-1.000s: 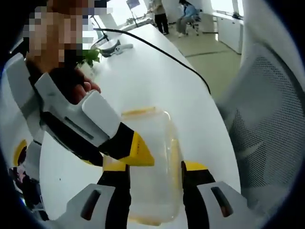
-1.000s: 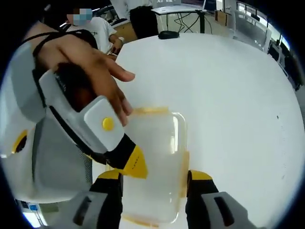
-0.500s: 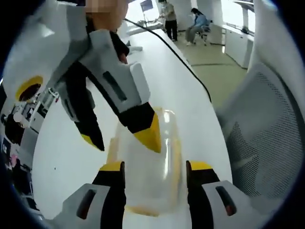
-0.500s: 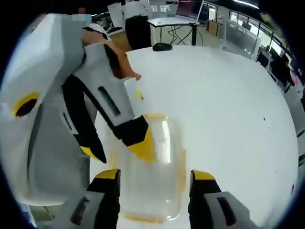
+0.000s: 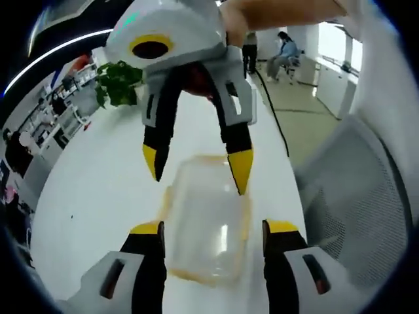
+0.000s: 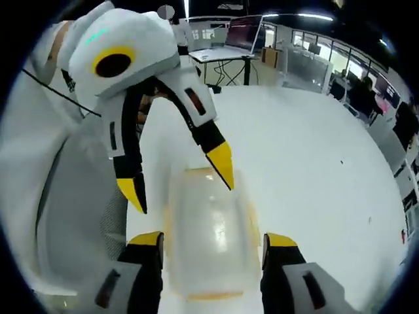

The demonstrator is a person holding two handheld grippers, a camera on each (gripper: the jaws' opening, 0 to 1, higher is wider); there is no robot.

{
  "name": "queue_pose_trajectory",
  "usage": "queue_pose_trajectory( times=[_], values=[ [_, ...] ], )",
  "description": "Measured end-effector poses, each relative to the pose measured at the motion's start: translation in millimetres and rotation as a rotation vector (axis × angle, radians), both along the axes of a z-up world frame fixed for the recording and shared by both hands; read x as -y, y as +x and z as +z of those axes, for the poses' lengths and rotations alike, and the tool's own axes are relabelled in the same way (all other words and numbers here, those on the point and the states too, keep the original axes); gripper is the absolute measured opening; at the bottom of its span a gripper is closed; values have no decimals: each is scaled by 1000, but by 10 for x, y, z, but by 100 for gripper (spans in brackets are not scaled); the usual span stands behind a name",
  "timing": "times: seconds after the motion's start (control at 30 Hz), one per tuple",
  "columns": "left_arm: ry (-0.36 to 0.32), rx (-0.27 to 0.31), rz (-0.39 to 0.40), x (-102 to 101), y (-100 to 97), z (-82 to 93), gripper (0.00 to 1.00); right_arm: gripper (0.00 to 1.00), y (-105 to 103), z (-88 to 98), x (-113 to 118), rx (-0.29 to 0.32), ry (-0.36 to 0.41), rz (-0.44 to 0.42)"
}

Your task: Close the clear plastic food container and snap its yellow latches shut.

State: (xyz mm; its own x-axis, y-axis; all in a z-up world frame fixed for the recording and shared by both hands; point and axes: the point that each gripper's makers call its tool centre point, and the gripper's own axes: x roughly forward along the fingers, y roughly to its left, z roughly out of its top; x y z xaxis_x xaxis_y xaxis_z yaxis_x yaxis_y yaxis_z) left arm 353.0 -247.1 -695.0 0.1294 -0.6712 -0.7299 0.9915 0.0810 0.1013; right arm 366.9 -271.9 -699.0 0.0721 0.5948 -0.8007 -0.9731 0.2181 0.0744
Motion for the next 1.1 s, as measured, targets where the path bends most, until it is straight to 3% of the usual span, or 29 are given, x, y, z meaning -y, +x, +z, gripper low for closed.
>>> queue_pose_trajectory(
  times=[0.27,0.5,0.7,0.77,1.1],
  values=[
    [-38,-18,68,-180,126,26,65,65,-85,-39,154,15,56,-84],
    [-51,-45,105,-250,157,-69,71,78,-90,-89,300,65,96,-171],
    [-26,-49,109,-282,136,-198,77,88,-190,-265,362,56,74,-183],
    [-12,-29,101,-291,152,-244,79,91,-164,-314,390,93,45,-168],
    [19,-29,96,-278,204,-448,77,81,-137,-522,366,109,4,-164]
  ],
)
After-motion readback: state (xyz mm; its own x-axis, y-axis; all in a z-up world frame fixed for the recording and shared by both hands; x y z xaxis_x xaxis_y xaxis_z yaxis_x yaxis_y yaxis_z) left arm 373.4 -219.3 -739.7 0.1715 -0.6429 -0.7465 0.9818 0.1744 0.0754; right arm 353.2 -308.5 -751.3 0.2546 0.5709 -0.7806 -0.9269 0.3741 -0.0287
